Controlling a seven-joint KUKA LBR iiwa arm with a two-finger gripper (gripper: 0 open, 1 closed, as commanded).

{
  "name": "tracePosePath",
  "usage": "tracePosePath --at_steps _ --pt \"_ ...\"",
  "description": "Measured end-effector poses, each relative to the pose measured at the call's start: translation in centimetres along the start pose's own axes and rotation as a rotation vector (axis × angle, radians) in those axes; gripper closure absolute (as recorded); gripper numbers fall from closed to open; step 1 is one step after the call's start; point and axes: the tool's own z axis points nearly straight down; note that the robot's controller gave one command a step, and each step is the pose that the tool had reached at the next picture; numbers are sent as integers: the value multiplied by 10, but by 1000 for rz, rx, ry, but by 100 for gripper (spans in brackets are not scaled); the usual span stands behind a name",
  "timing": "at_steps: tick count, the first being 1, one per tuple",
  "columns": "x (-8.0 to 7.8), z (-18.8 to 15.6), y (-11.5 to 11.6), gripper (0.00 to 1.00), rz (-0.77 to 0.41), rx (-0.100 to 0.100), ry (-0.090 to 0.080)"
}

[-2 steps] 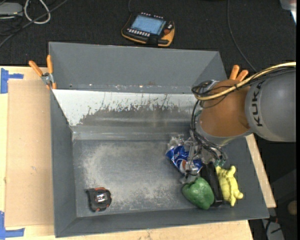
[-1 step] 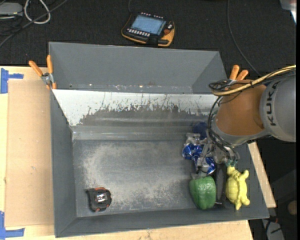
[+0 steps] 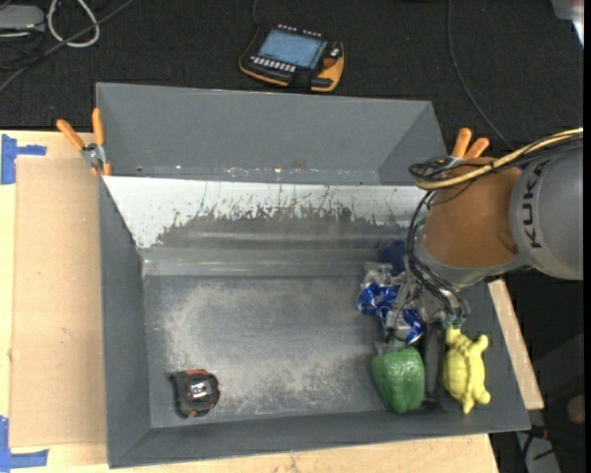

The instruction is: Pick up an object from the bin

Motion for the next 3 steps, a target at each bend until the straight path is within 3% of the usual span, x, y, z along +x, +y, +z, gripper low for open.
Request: tracePosePath --at_steps 1,2,3 --pt "5 -102 26 100 -46 -1 0" --pt "5 -102 25 100 -45 -1 0" --pt "-2 -202 18 100 -57 -2 2"
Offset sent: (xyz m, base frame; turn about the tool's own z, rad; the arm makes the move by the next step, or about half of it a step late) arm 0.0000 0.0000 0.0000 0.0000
